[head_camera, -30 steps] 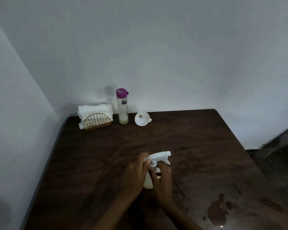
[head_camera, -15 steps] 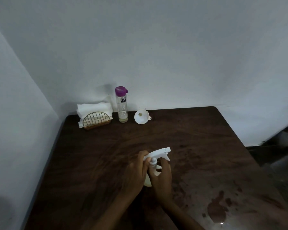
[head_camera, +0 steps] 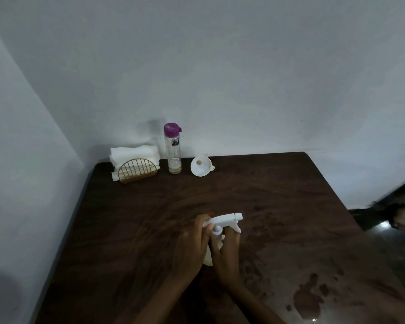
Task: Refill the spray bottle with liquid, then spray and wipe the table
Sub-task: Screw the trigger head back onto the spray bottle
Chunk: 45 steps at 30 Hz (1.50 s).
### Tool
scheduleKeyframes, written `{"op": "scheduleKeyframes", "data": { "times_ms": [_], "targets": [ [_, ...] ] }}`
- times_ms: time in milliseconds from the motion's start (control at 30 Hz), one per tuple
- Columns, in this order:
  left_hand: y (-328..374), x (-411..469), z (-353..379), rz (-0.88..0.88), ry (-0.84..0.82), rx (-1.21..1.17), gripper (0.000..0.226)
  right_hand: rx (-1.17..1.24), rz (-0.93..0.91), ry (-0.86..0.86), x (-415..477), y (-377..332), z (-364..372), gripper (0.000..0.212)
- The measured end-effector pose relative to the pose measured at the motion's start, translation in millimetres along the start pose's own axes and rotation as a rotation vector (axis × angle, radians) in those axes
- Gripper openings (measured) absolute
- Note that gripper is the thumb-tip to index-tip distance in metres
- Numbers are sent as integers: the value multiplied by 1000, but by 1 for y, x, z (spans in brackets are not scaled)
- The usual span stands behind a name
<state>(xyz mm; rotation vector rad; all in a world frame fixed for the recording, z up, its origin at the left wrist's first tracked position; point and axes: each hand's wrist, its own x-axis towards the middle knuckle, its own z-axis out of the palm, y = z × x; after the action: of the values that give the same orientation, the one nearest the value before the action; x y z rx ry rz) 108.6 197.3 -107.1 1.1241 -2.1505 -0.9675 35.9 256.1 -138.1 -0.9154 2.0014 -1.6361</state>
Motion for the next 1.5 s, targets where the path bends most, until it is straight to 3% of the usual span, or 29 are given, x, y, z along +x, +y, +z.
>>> {"op": "scheduleKeyframes", "data": {
  "times_ms": [67,200,433,533,667,900,1200,1300,1433,1500],
  "targets": [
    [0,1,-1,3,-4,-3,33,60,43,-40,3,-2,-7,34],
    [0,0,1,4,2,-14,43,104,44,-129,8,0,-16,26],
    [4,-4,1,-25,21,-28,46,-7,78,66,9,0,-9,15],
    [4,-4,0,-24,21,-2,48,15,86,38,9,-1,-10,12],
    [1,-5,1,-26,-9,11,47,134,74,-117,6,0,-13,27],
    [4,-8,0,-30,11,12,42,-22,51,80,4,4,-6,38],
    [4,-7,-1,7,23,13,46,26,58,-57,1,2,-14,31],
    [6,-9,0,-10,48,21,31,13,94,8,0,8,-9,39],
    [8,-11,0,-27,50,38,23,-42,106,107,1,3,-5,14],
    [8,-10,-1,-15,57,46,25,-82,110,103,2,4,-7,12]
  ]
}}
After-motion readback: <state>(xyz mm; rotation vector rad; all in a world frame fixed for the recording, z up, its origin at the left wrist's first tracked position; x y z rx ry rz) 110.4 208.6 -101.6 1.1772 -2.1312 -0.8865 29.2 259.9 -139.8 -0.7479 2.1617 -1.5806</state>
